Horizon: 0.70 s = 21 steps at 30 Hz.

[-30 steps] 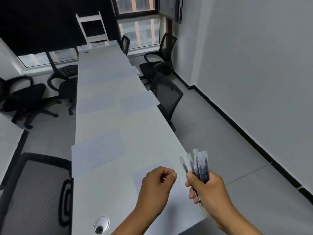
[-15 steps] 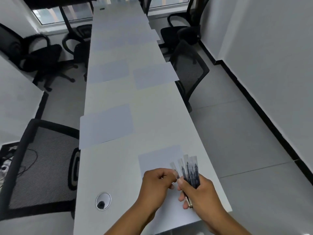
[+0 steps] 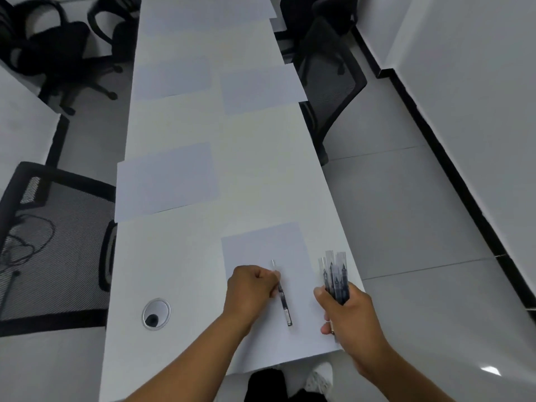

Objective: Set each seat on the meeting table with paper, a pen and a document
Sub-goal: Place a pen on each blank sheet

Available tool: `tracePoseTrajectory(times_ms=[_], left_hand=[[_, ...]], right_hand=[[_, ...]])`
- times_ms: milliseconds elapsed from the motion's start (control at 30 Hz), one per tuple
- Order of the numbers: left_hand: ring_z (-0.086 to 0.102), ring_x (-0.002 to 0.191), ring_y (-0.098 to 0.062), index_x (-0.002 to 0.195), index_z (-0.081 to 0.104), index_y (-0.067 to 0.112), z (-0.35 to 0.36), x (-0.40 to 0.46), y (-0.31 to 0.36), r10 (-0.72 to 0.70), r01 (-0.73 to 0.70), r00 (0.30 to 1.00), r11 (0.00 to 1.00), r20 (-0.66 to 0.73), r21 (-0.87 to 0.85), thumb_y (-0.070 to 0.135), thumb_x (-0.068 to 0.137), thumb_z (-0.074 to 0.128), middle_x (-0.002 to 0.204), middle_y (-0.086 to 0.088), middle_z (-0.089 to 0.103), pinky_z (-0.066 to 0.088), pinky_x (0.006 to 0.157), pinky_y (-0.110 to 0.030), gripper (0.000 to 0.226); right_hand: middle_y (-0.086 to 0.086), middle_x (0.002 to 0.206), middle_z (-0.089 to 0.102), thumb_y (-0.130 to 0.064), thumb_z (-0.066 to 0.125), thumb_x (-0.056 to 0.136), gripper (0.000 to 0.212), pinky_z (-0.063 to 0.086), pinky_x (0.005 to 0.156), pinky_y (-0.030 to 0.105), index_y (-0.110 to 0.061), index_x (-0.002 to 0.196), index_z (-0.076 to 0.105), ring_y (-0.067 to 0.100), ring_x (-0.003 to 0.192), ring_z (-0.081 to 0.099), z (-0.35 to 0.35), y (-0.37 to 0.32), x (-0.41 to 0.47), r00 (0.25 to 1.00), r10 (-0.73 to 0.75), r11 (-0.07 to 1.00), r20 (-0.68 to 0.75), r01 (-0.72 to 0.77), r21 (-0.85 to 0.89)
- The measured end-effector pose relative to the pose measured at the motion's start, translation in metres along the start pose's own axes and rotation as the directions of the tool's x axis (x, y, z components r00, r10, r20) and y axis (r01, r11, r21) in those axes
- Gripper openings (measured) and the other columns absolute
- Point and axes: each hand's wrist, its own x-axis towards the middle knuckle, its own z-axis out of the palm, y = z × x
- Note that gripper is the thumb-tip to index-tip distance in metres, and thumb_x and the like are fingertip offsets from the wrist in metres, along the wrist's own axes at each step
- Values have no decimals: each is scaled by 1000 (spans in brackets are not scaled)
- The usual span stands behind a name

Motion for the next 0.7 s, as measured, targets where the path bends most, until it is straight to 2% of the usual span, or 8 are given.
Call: tracePoseTrajectory(times_ms=[100,167,267,467,600,700], left_hand=[[53,53,-17,62,69,3,3,19,-7,-31,37,998,993,-61,109,28,89,72,69,-14,74,48,61,-32,37],[52,54,-19,68,70,2,3,30,-11,-52,67,994,985,-94,158,32,86,73,72,-15,74,44,59,-29,35],[55,58,-21,77,73,0,6,44,-19,-77,100,990,975,-119,199,35,84,76,77,-14,77,46,60,-30,36],[55,59,-23,73,71,1,9,56,-34,-88,117,987,967,-135,226,31,88,80,72,-16,74,45,61,-31,35],[61,60,-26,78,73,-1,10,60,-38,-90,114,988,973,-127,202,31,86,83,76,-15,78,50,64,-32,34],[58,56,-24,74,73,0,8,61,-40,-98,121,987,976,-128,180,32,85,84,69,-14,75,49,62,-31,36]], right_hand=[[8,67,59,-36,69,101,19,54,57,29,-17,97,67,15,50,60,-3,4,0,1000,-5,1000,28,5,-30],[7,64,57,-35,70,101,20,58,58,33,-15,97,67,16,49,58,-4,7,0,999,7,1000,37,-6,-28],[7,64,57,-35,70,101,21,62,62,38,-15,97,68,15,50,58,-4,10,1,999,17,1000,45,-16,-24],[8,65,58,-32,70,102,20,59,59,31,-13,95,67,16,51,58,1,11,0,998,9,1000,59,-8,-15],[7,65,59,-35,69,102,21,58,58,29,-14,98,67,16,51,59,6,12,-1,998,21,1000,63,-21,-16],[9,68,61,-37,69,102,22,60,59,29,-15,100,66,16,53,60,12,10,-2,997,37,999,70,-37,-8]])
